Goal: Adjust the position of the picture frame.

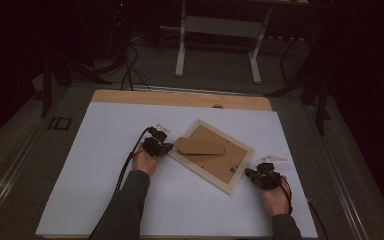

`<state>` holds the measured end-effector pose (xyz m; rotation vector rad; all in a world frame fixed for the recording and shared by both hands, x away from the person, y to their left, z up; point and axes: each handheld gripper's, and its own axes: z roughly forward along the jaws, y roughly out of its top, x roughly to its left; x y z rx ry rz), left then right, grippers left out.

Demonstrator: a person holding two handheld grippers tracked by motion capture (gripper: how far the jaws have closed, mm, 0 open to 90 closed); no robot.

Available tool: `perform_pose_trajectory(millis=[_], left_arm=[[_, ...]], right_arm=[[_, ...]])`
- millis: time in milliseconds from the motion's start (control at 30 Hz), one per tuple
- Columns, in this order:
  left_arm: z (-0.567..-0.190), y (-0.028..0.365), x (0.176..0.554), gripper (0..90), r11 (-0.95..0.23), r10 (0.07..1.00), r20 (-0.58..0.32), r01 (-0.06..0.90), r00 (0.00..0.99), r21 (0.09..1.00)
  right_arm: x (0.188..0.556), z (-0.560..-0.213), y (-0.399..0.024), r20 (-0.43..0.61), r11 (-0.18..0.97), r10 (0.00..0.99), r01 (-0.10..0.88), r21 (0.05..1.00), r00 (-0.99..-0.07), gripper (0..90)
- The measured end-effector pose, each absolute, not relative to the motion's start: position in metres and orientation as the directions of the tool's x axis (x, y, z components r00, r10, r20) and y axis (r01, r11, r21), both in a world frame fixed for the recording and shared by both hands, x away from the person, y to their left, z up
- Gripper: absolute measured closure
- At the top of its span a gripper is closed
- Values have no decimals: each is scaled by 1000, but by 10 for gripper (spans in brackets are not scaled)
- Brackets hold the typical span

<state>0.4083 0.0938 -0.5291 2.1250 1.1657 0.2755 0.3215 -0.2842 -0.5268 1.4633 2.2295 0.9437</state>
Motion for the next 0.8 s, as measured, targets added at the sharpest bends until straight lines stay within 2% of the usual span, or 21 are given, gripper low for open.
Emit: perform_pose_trajectory(millis=[400, 800], left_arm=[[-531, 97, 406, 900, -330, 812, -161, 668, 562, 666], [-531, 99, 401, 900, -336, 812, -150, 663, 563, 670]], right_arm=[[323, -527, -282, 88, 260, 901, 692, 673, -424, 899], [323, -527, -277, 78, 264, 904, 691, 673, -421, 900]])
